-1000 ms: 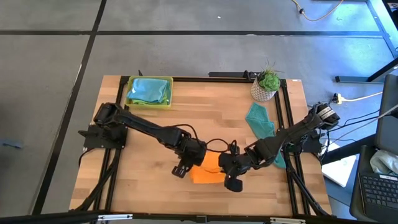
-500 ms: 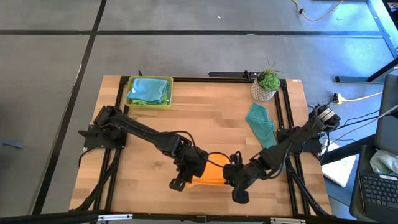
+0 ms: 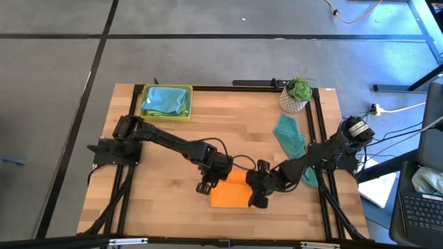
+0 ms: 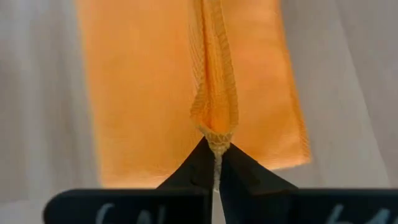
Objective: Fold microfiber towels
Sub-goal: Fold the orange towel
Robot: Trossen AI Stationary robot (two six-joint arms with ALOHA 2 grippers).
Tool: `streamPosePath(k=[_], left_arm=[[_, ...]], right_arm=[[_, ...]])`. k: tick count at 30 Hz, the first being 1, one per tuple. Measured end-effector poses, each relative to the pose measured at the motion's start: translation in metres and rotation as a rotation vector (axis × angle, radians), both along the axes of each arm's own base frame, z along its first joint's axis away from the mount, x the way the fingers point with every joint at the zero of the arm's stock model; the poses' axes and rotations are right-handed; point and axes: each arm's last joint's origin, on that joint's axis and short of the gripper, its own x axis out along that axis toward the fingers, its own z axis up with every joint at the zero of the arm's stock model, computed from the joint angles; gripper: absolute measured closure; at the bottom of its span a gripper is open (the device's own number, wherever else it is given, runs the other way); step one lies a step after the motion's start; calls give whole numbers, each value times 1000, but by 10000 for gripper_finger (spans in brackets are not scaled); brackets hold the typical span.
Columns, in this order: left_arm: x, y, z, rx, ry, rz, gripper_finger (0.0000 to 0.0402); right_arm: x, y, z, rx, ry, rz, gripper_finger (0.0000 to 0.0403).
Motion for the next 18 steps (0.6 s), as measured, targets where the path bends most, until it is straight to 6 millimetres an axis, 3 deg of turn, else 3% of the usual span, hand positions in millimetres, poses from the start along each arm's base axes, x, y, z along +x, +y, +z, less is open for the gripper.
streamPosePath(k=[9, 14, 18], left_arm=[[5, 28, -1, -19, 1, 68, 401], [4, 27, -4, -16, 10, 38, 395], [7, 28, -3, -4, -32, 21, 368]], right_arm=[[-2, -25, -22, -13, 26, -68, 388], [-7, -36, -31, -24, 87, -96, 358], [-6, -40, -31, -15, 90, -147, 322]])
